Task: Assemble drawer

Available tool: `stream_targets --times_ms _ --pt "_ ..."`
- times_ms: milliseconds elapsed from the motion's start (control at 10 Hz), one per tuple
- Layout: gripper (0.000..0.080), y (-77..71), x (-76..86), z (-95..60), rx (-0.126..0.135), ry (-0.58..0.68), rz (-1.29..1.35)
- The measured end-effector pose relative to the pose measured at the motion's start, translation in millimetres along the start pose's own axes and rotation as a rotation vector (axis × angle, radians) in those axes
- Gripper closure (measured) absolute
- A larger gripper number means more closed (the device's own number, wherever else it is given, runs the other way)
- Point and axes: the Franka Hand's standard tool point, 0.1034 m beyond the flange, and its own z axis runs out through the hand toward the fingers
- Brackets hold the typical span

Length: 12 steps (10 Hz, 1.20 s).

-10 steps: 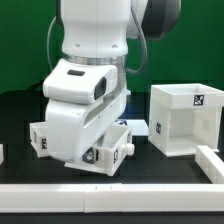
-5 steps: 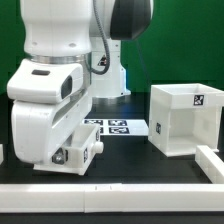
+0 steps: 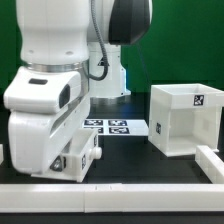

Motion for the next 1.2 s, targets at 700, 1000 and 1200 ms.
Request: stream_targets --times_ms 700,1000,1200 --pt "0.0759 18.8 -35.1 4.6 -0.019 0.009 -0.108" --pt "0.0542 20.1 -33.8 1.3 -0.024 0.007 -0.094" --pt "0.0219 18.8 -22.8 -34.2 -0.062 0.003 -0.037"
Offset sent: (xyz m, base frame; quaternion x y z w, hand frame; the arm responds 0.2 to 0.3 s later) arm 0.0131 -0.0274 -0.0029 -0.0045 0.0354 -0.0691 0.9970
